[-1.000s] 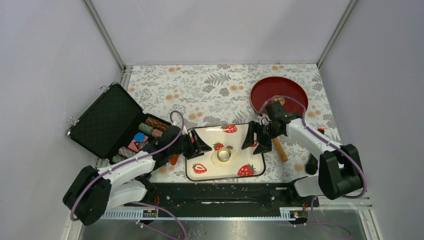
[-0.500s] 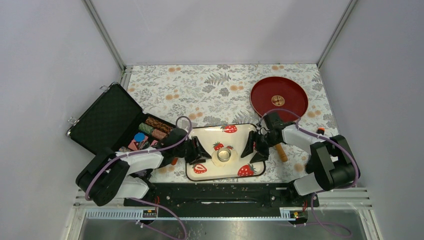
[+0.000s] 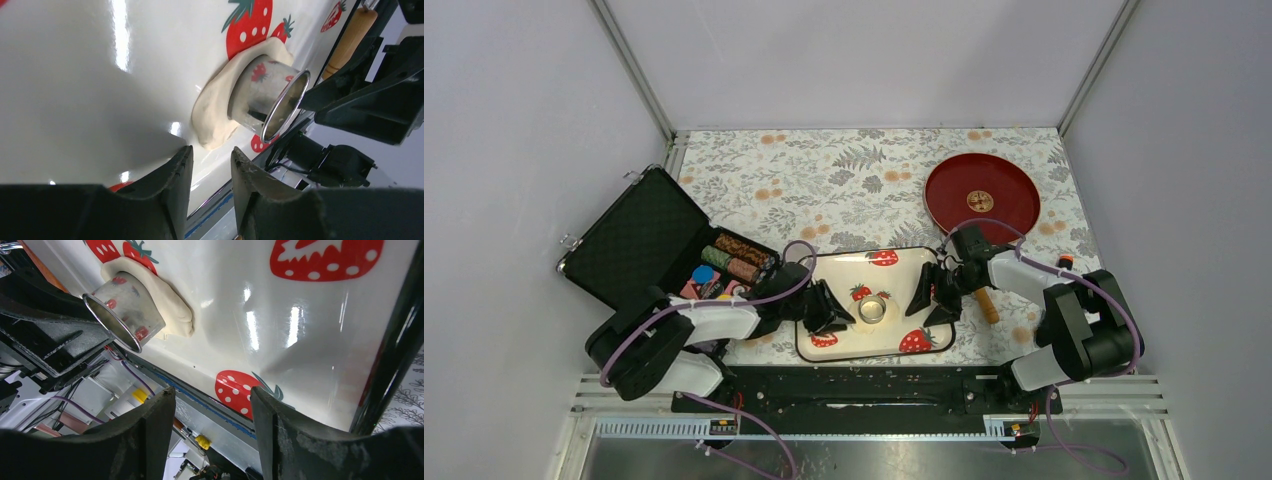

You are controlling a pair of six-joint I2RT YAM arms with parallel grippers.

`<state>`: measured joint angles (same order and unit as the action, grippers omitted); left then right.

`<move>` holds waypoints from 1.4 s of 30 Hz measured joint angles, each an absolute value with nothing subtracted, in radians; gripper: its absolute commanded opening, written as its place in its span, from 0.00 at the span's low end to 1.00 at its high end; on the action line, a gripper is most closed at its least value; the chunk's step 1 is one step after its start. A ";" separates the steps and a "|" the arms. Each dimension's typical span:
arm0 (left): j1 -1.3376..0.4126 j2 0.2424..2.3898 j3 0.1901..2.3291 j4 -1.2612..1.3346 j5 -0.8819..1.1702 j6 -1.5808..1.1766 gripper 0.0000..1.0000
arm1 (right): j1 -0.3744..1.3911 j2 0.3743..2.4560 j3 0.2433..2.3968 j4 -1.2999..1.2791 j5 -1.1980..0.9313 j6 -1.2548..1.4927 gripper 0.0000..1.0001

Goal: Roll out the dumpling wrappers from the dough

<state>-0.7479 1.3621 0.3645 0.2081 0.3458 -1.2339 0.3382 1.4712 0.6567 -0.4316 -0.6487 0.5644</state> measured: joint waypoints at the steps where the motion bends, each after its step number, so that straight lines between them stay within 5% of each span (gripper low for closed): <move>1: -0.750 1.366 0.364 0.216 0.337 -1.246 0.32 | 0.338 1.471 0.657 -0.431 -0.649 0.565 0.63; 18: -0.755 1.421 0.320 0.373 0.301 -1.336 0.03 | 0.338 1.471 0.631 -0.427 -0.648 0.566 0.63; 26: -0.755 1.267 0.299 0.471 0.281 -1.319 0.04 | 0.338 1.472 0.619 -0.424 -0.648 0.565 0.63; 32: -0.754 1.172 0.331 0.254 0.202 -1.259 0.25 | 0.338 1.471 0.617 -0.426 -0.645 0.564 0.63; 42: -0.754 1.283 0.363 0.115 0.187 -1.205 0.27 | 0.338 1.242 0.663 -0.584 -0.389 0.491 0.79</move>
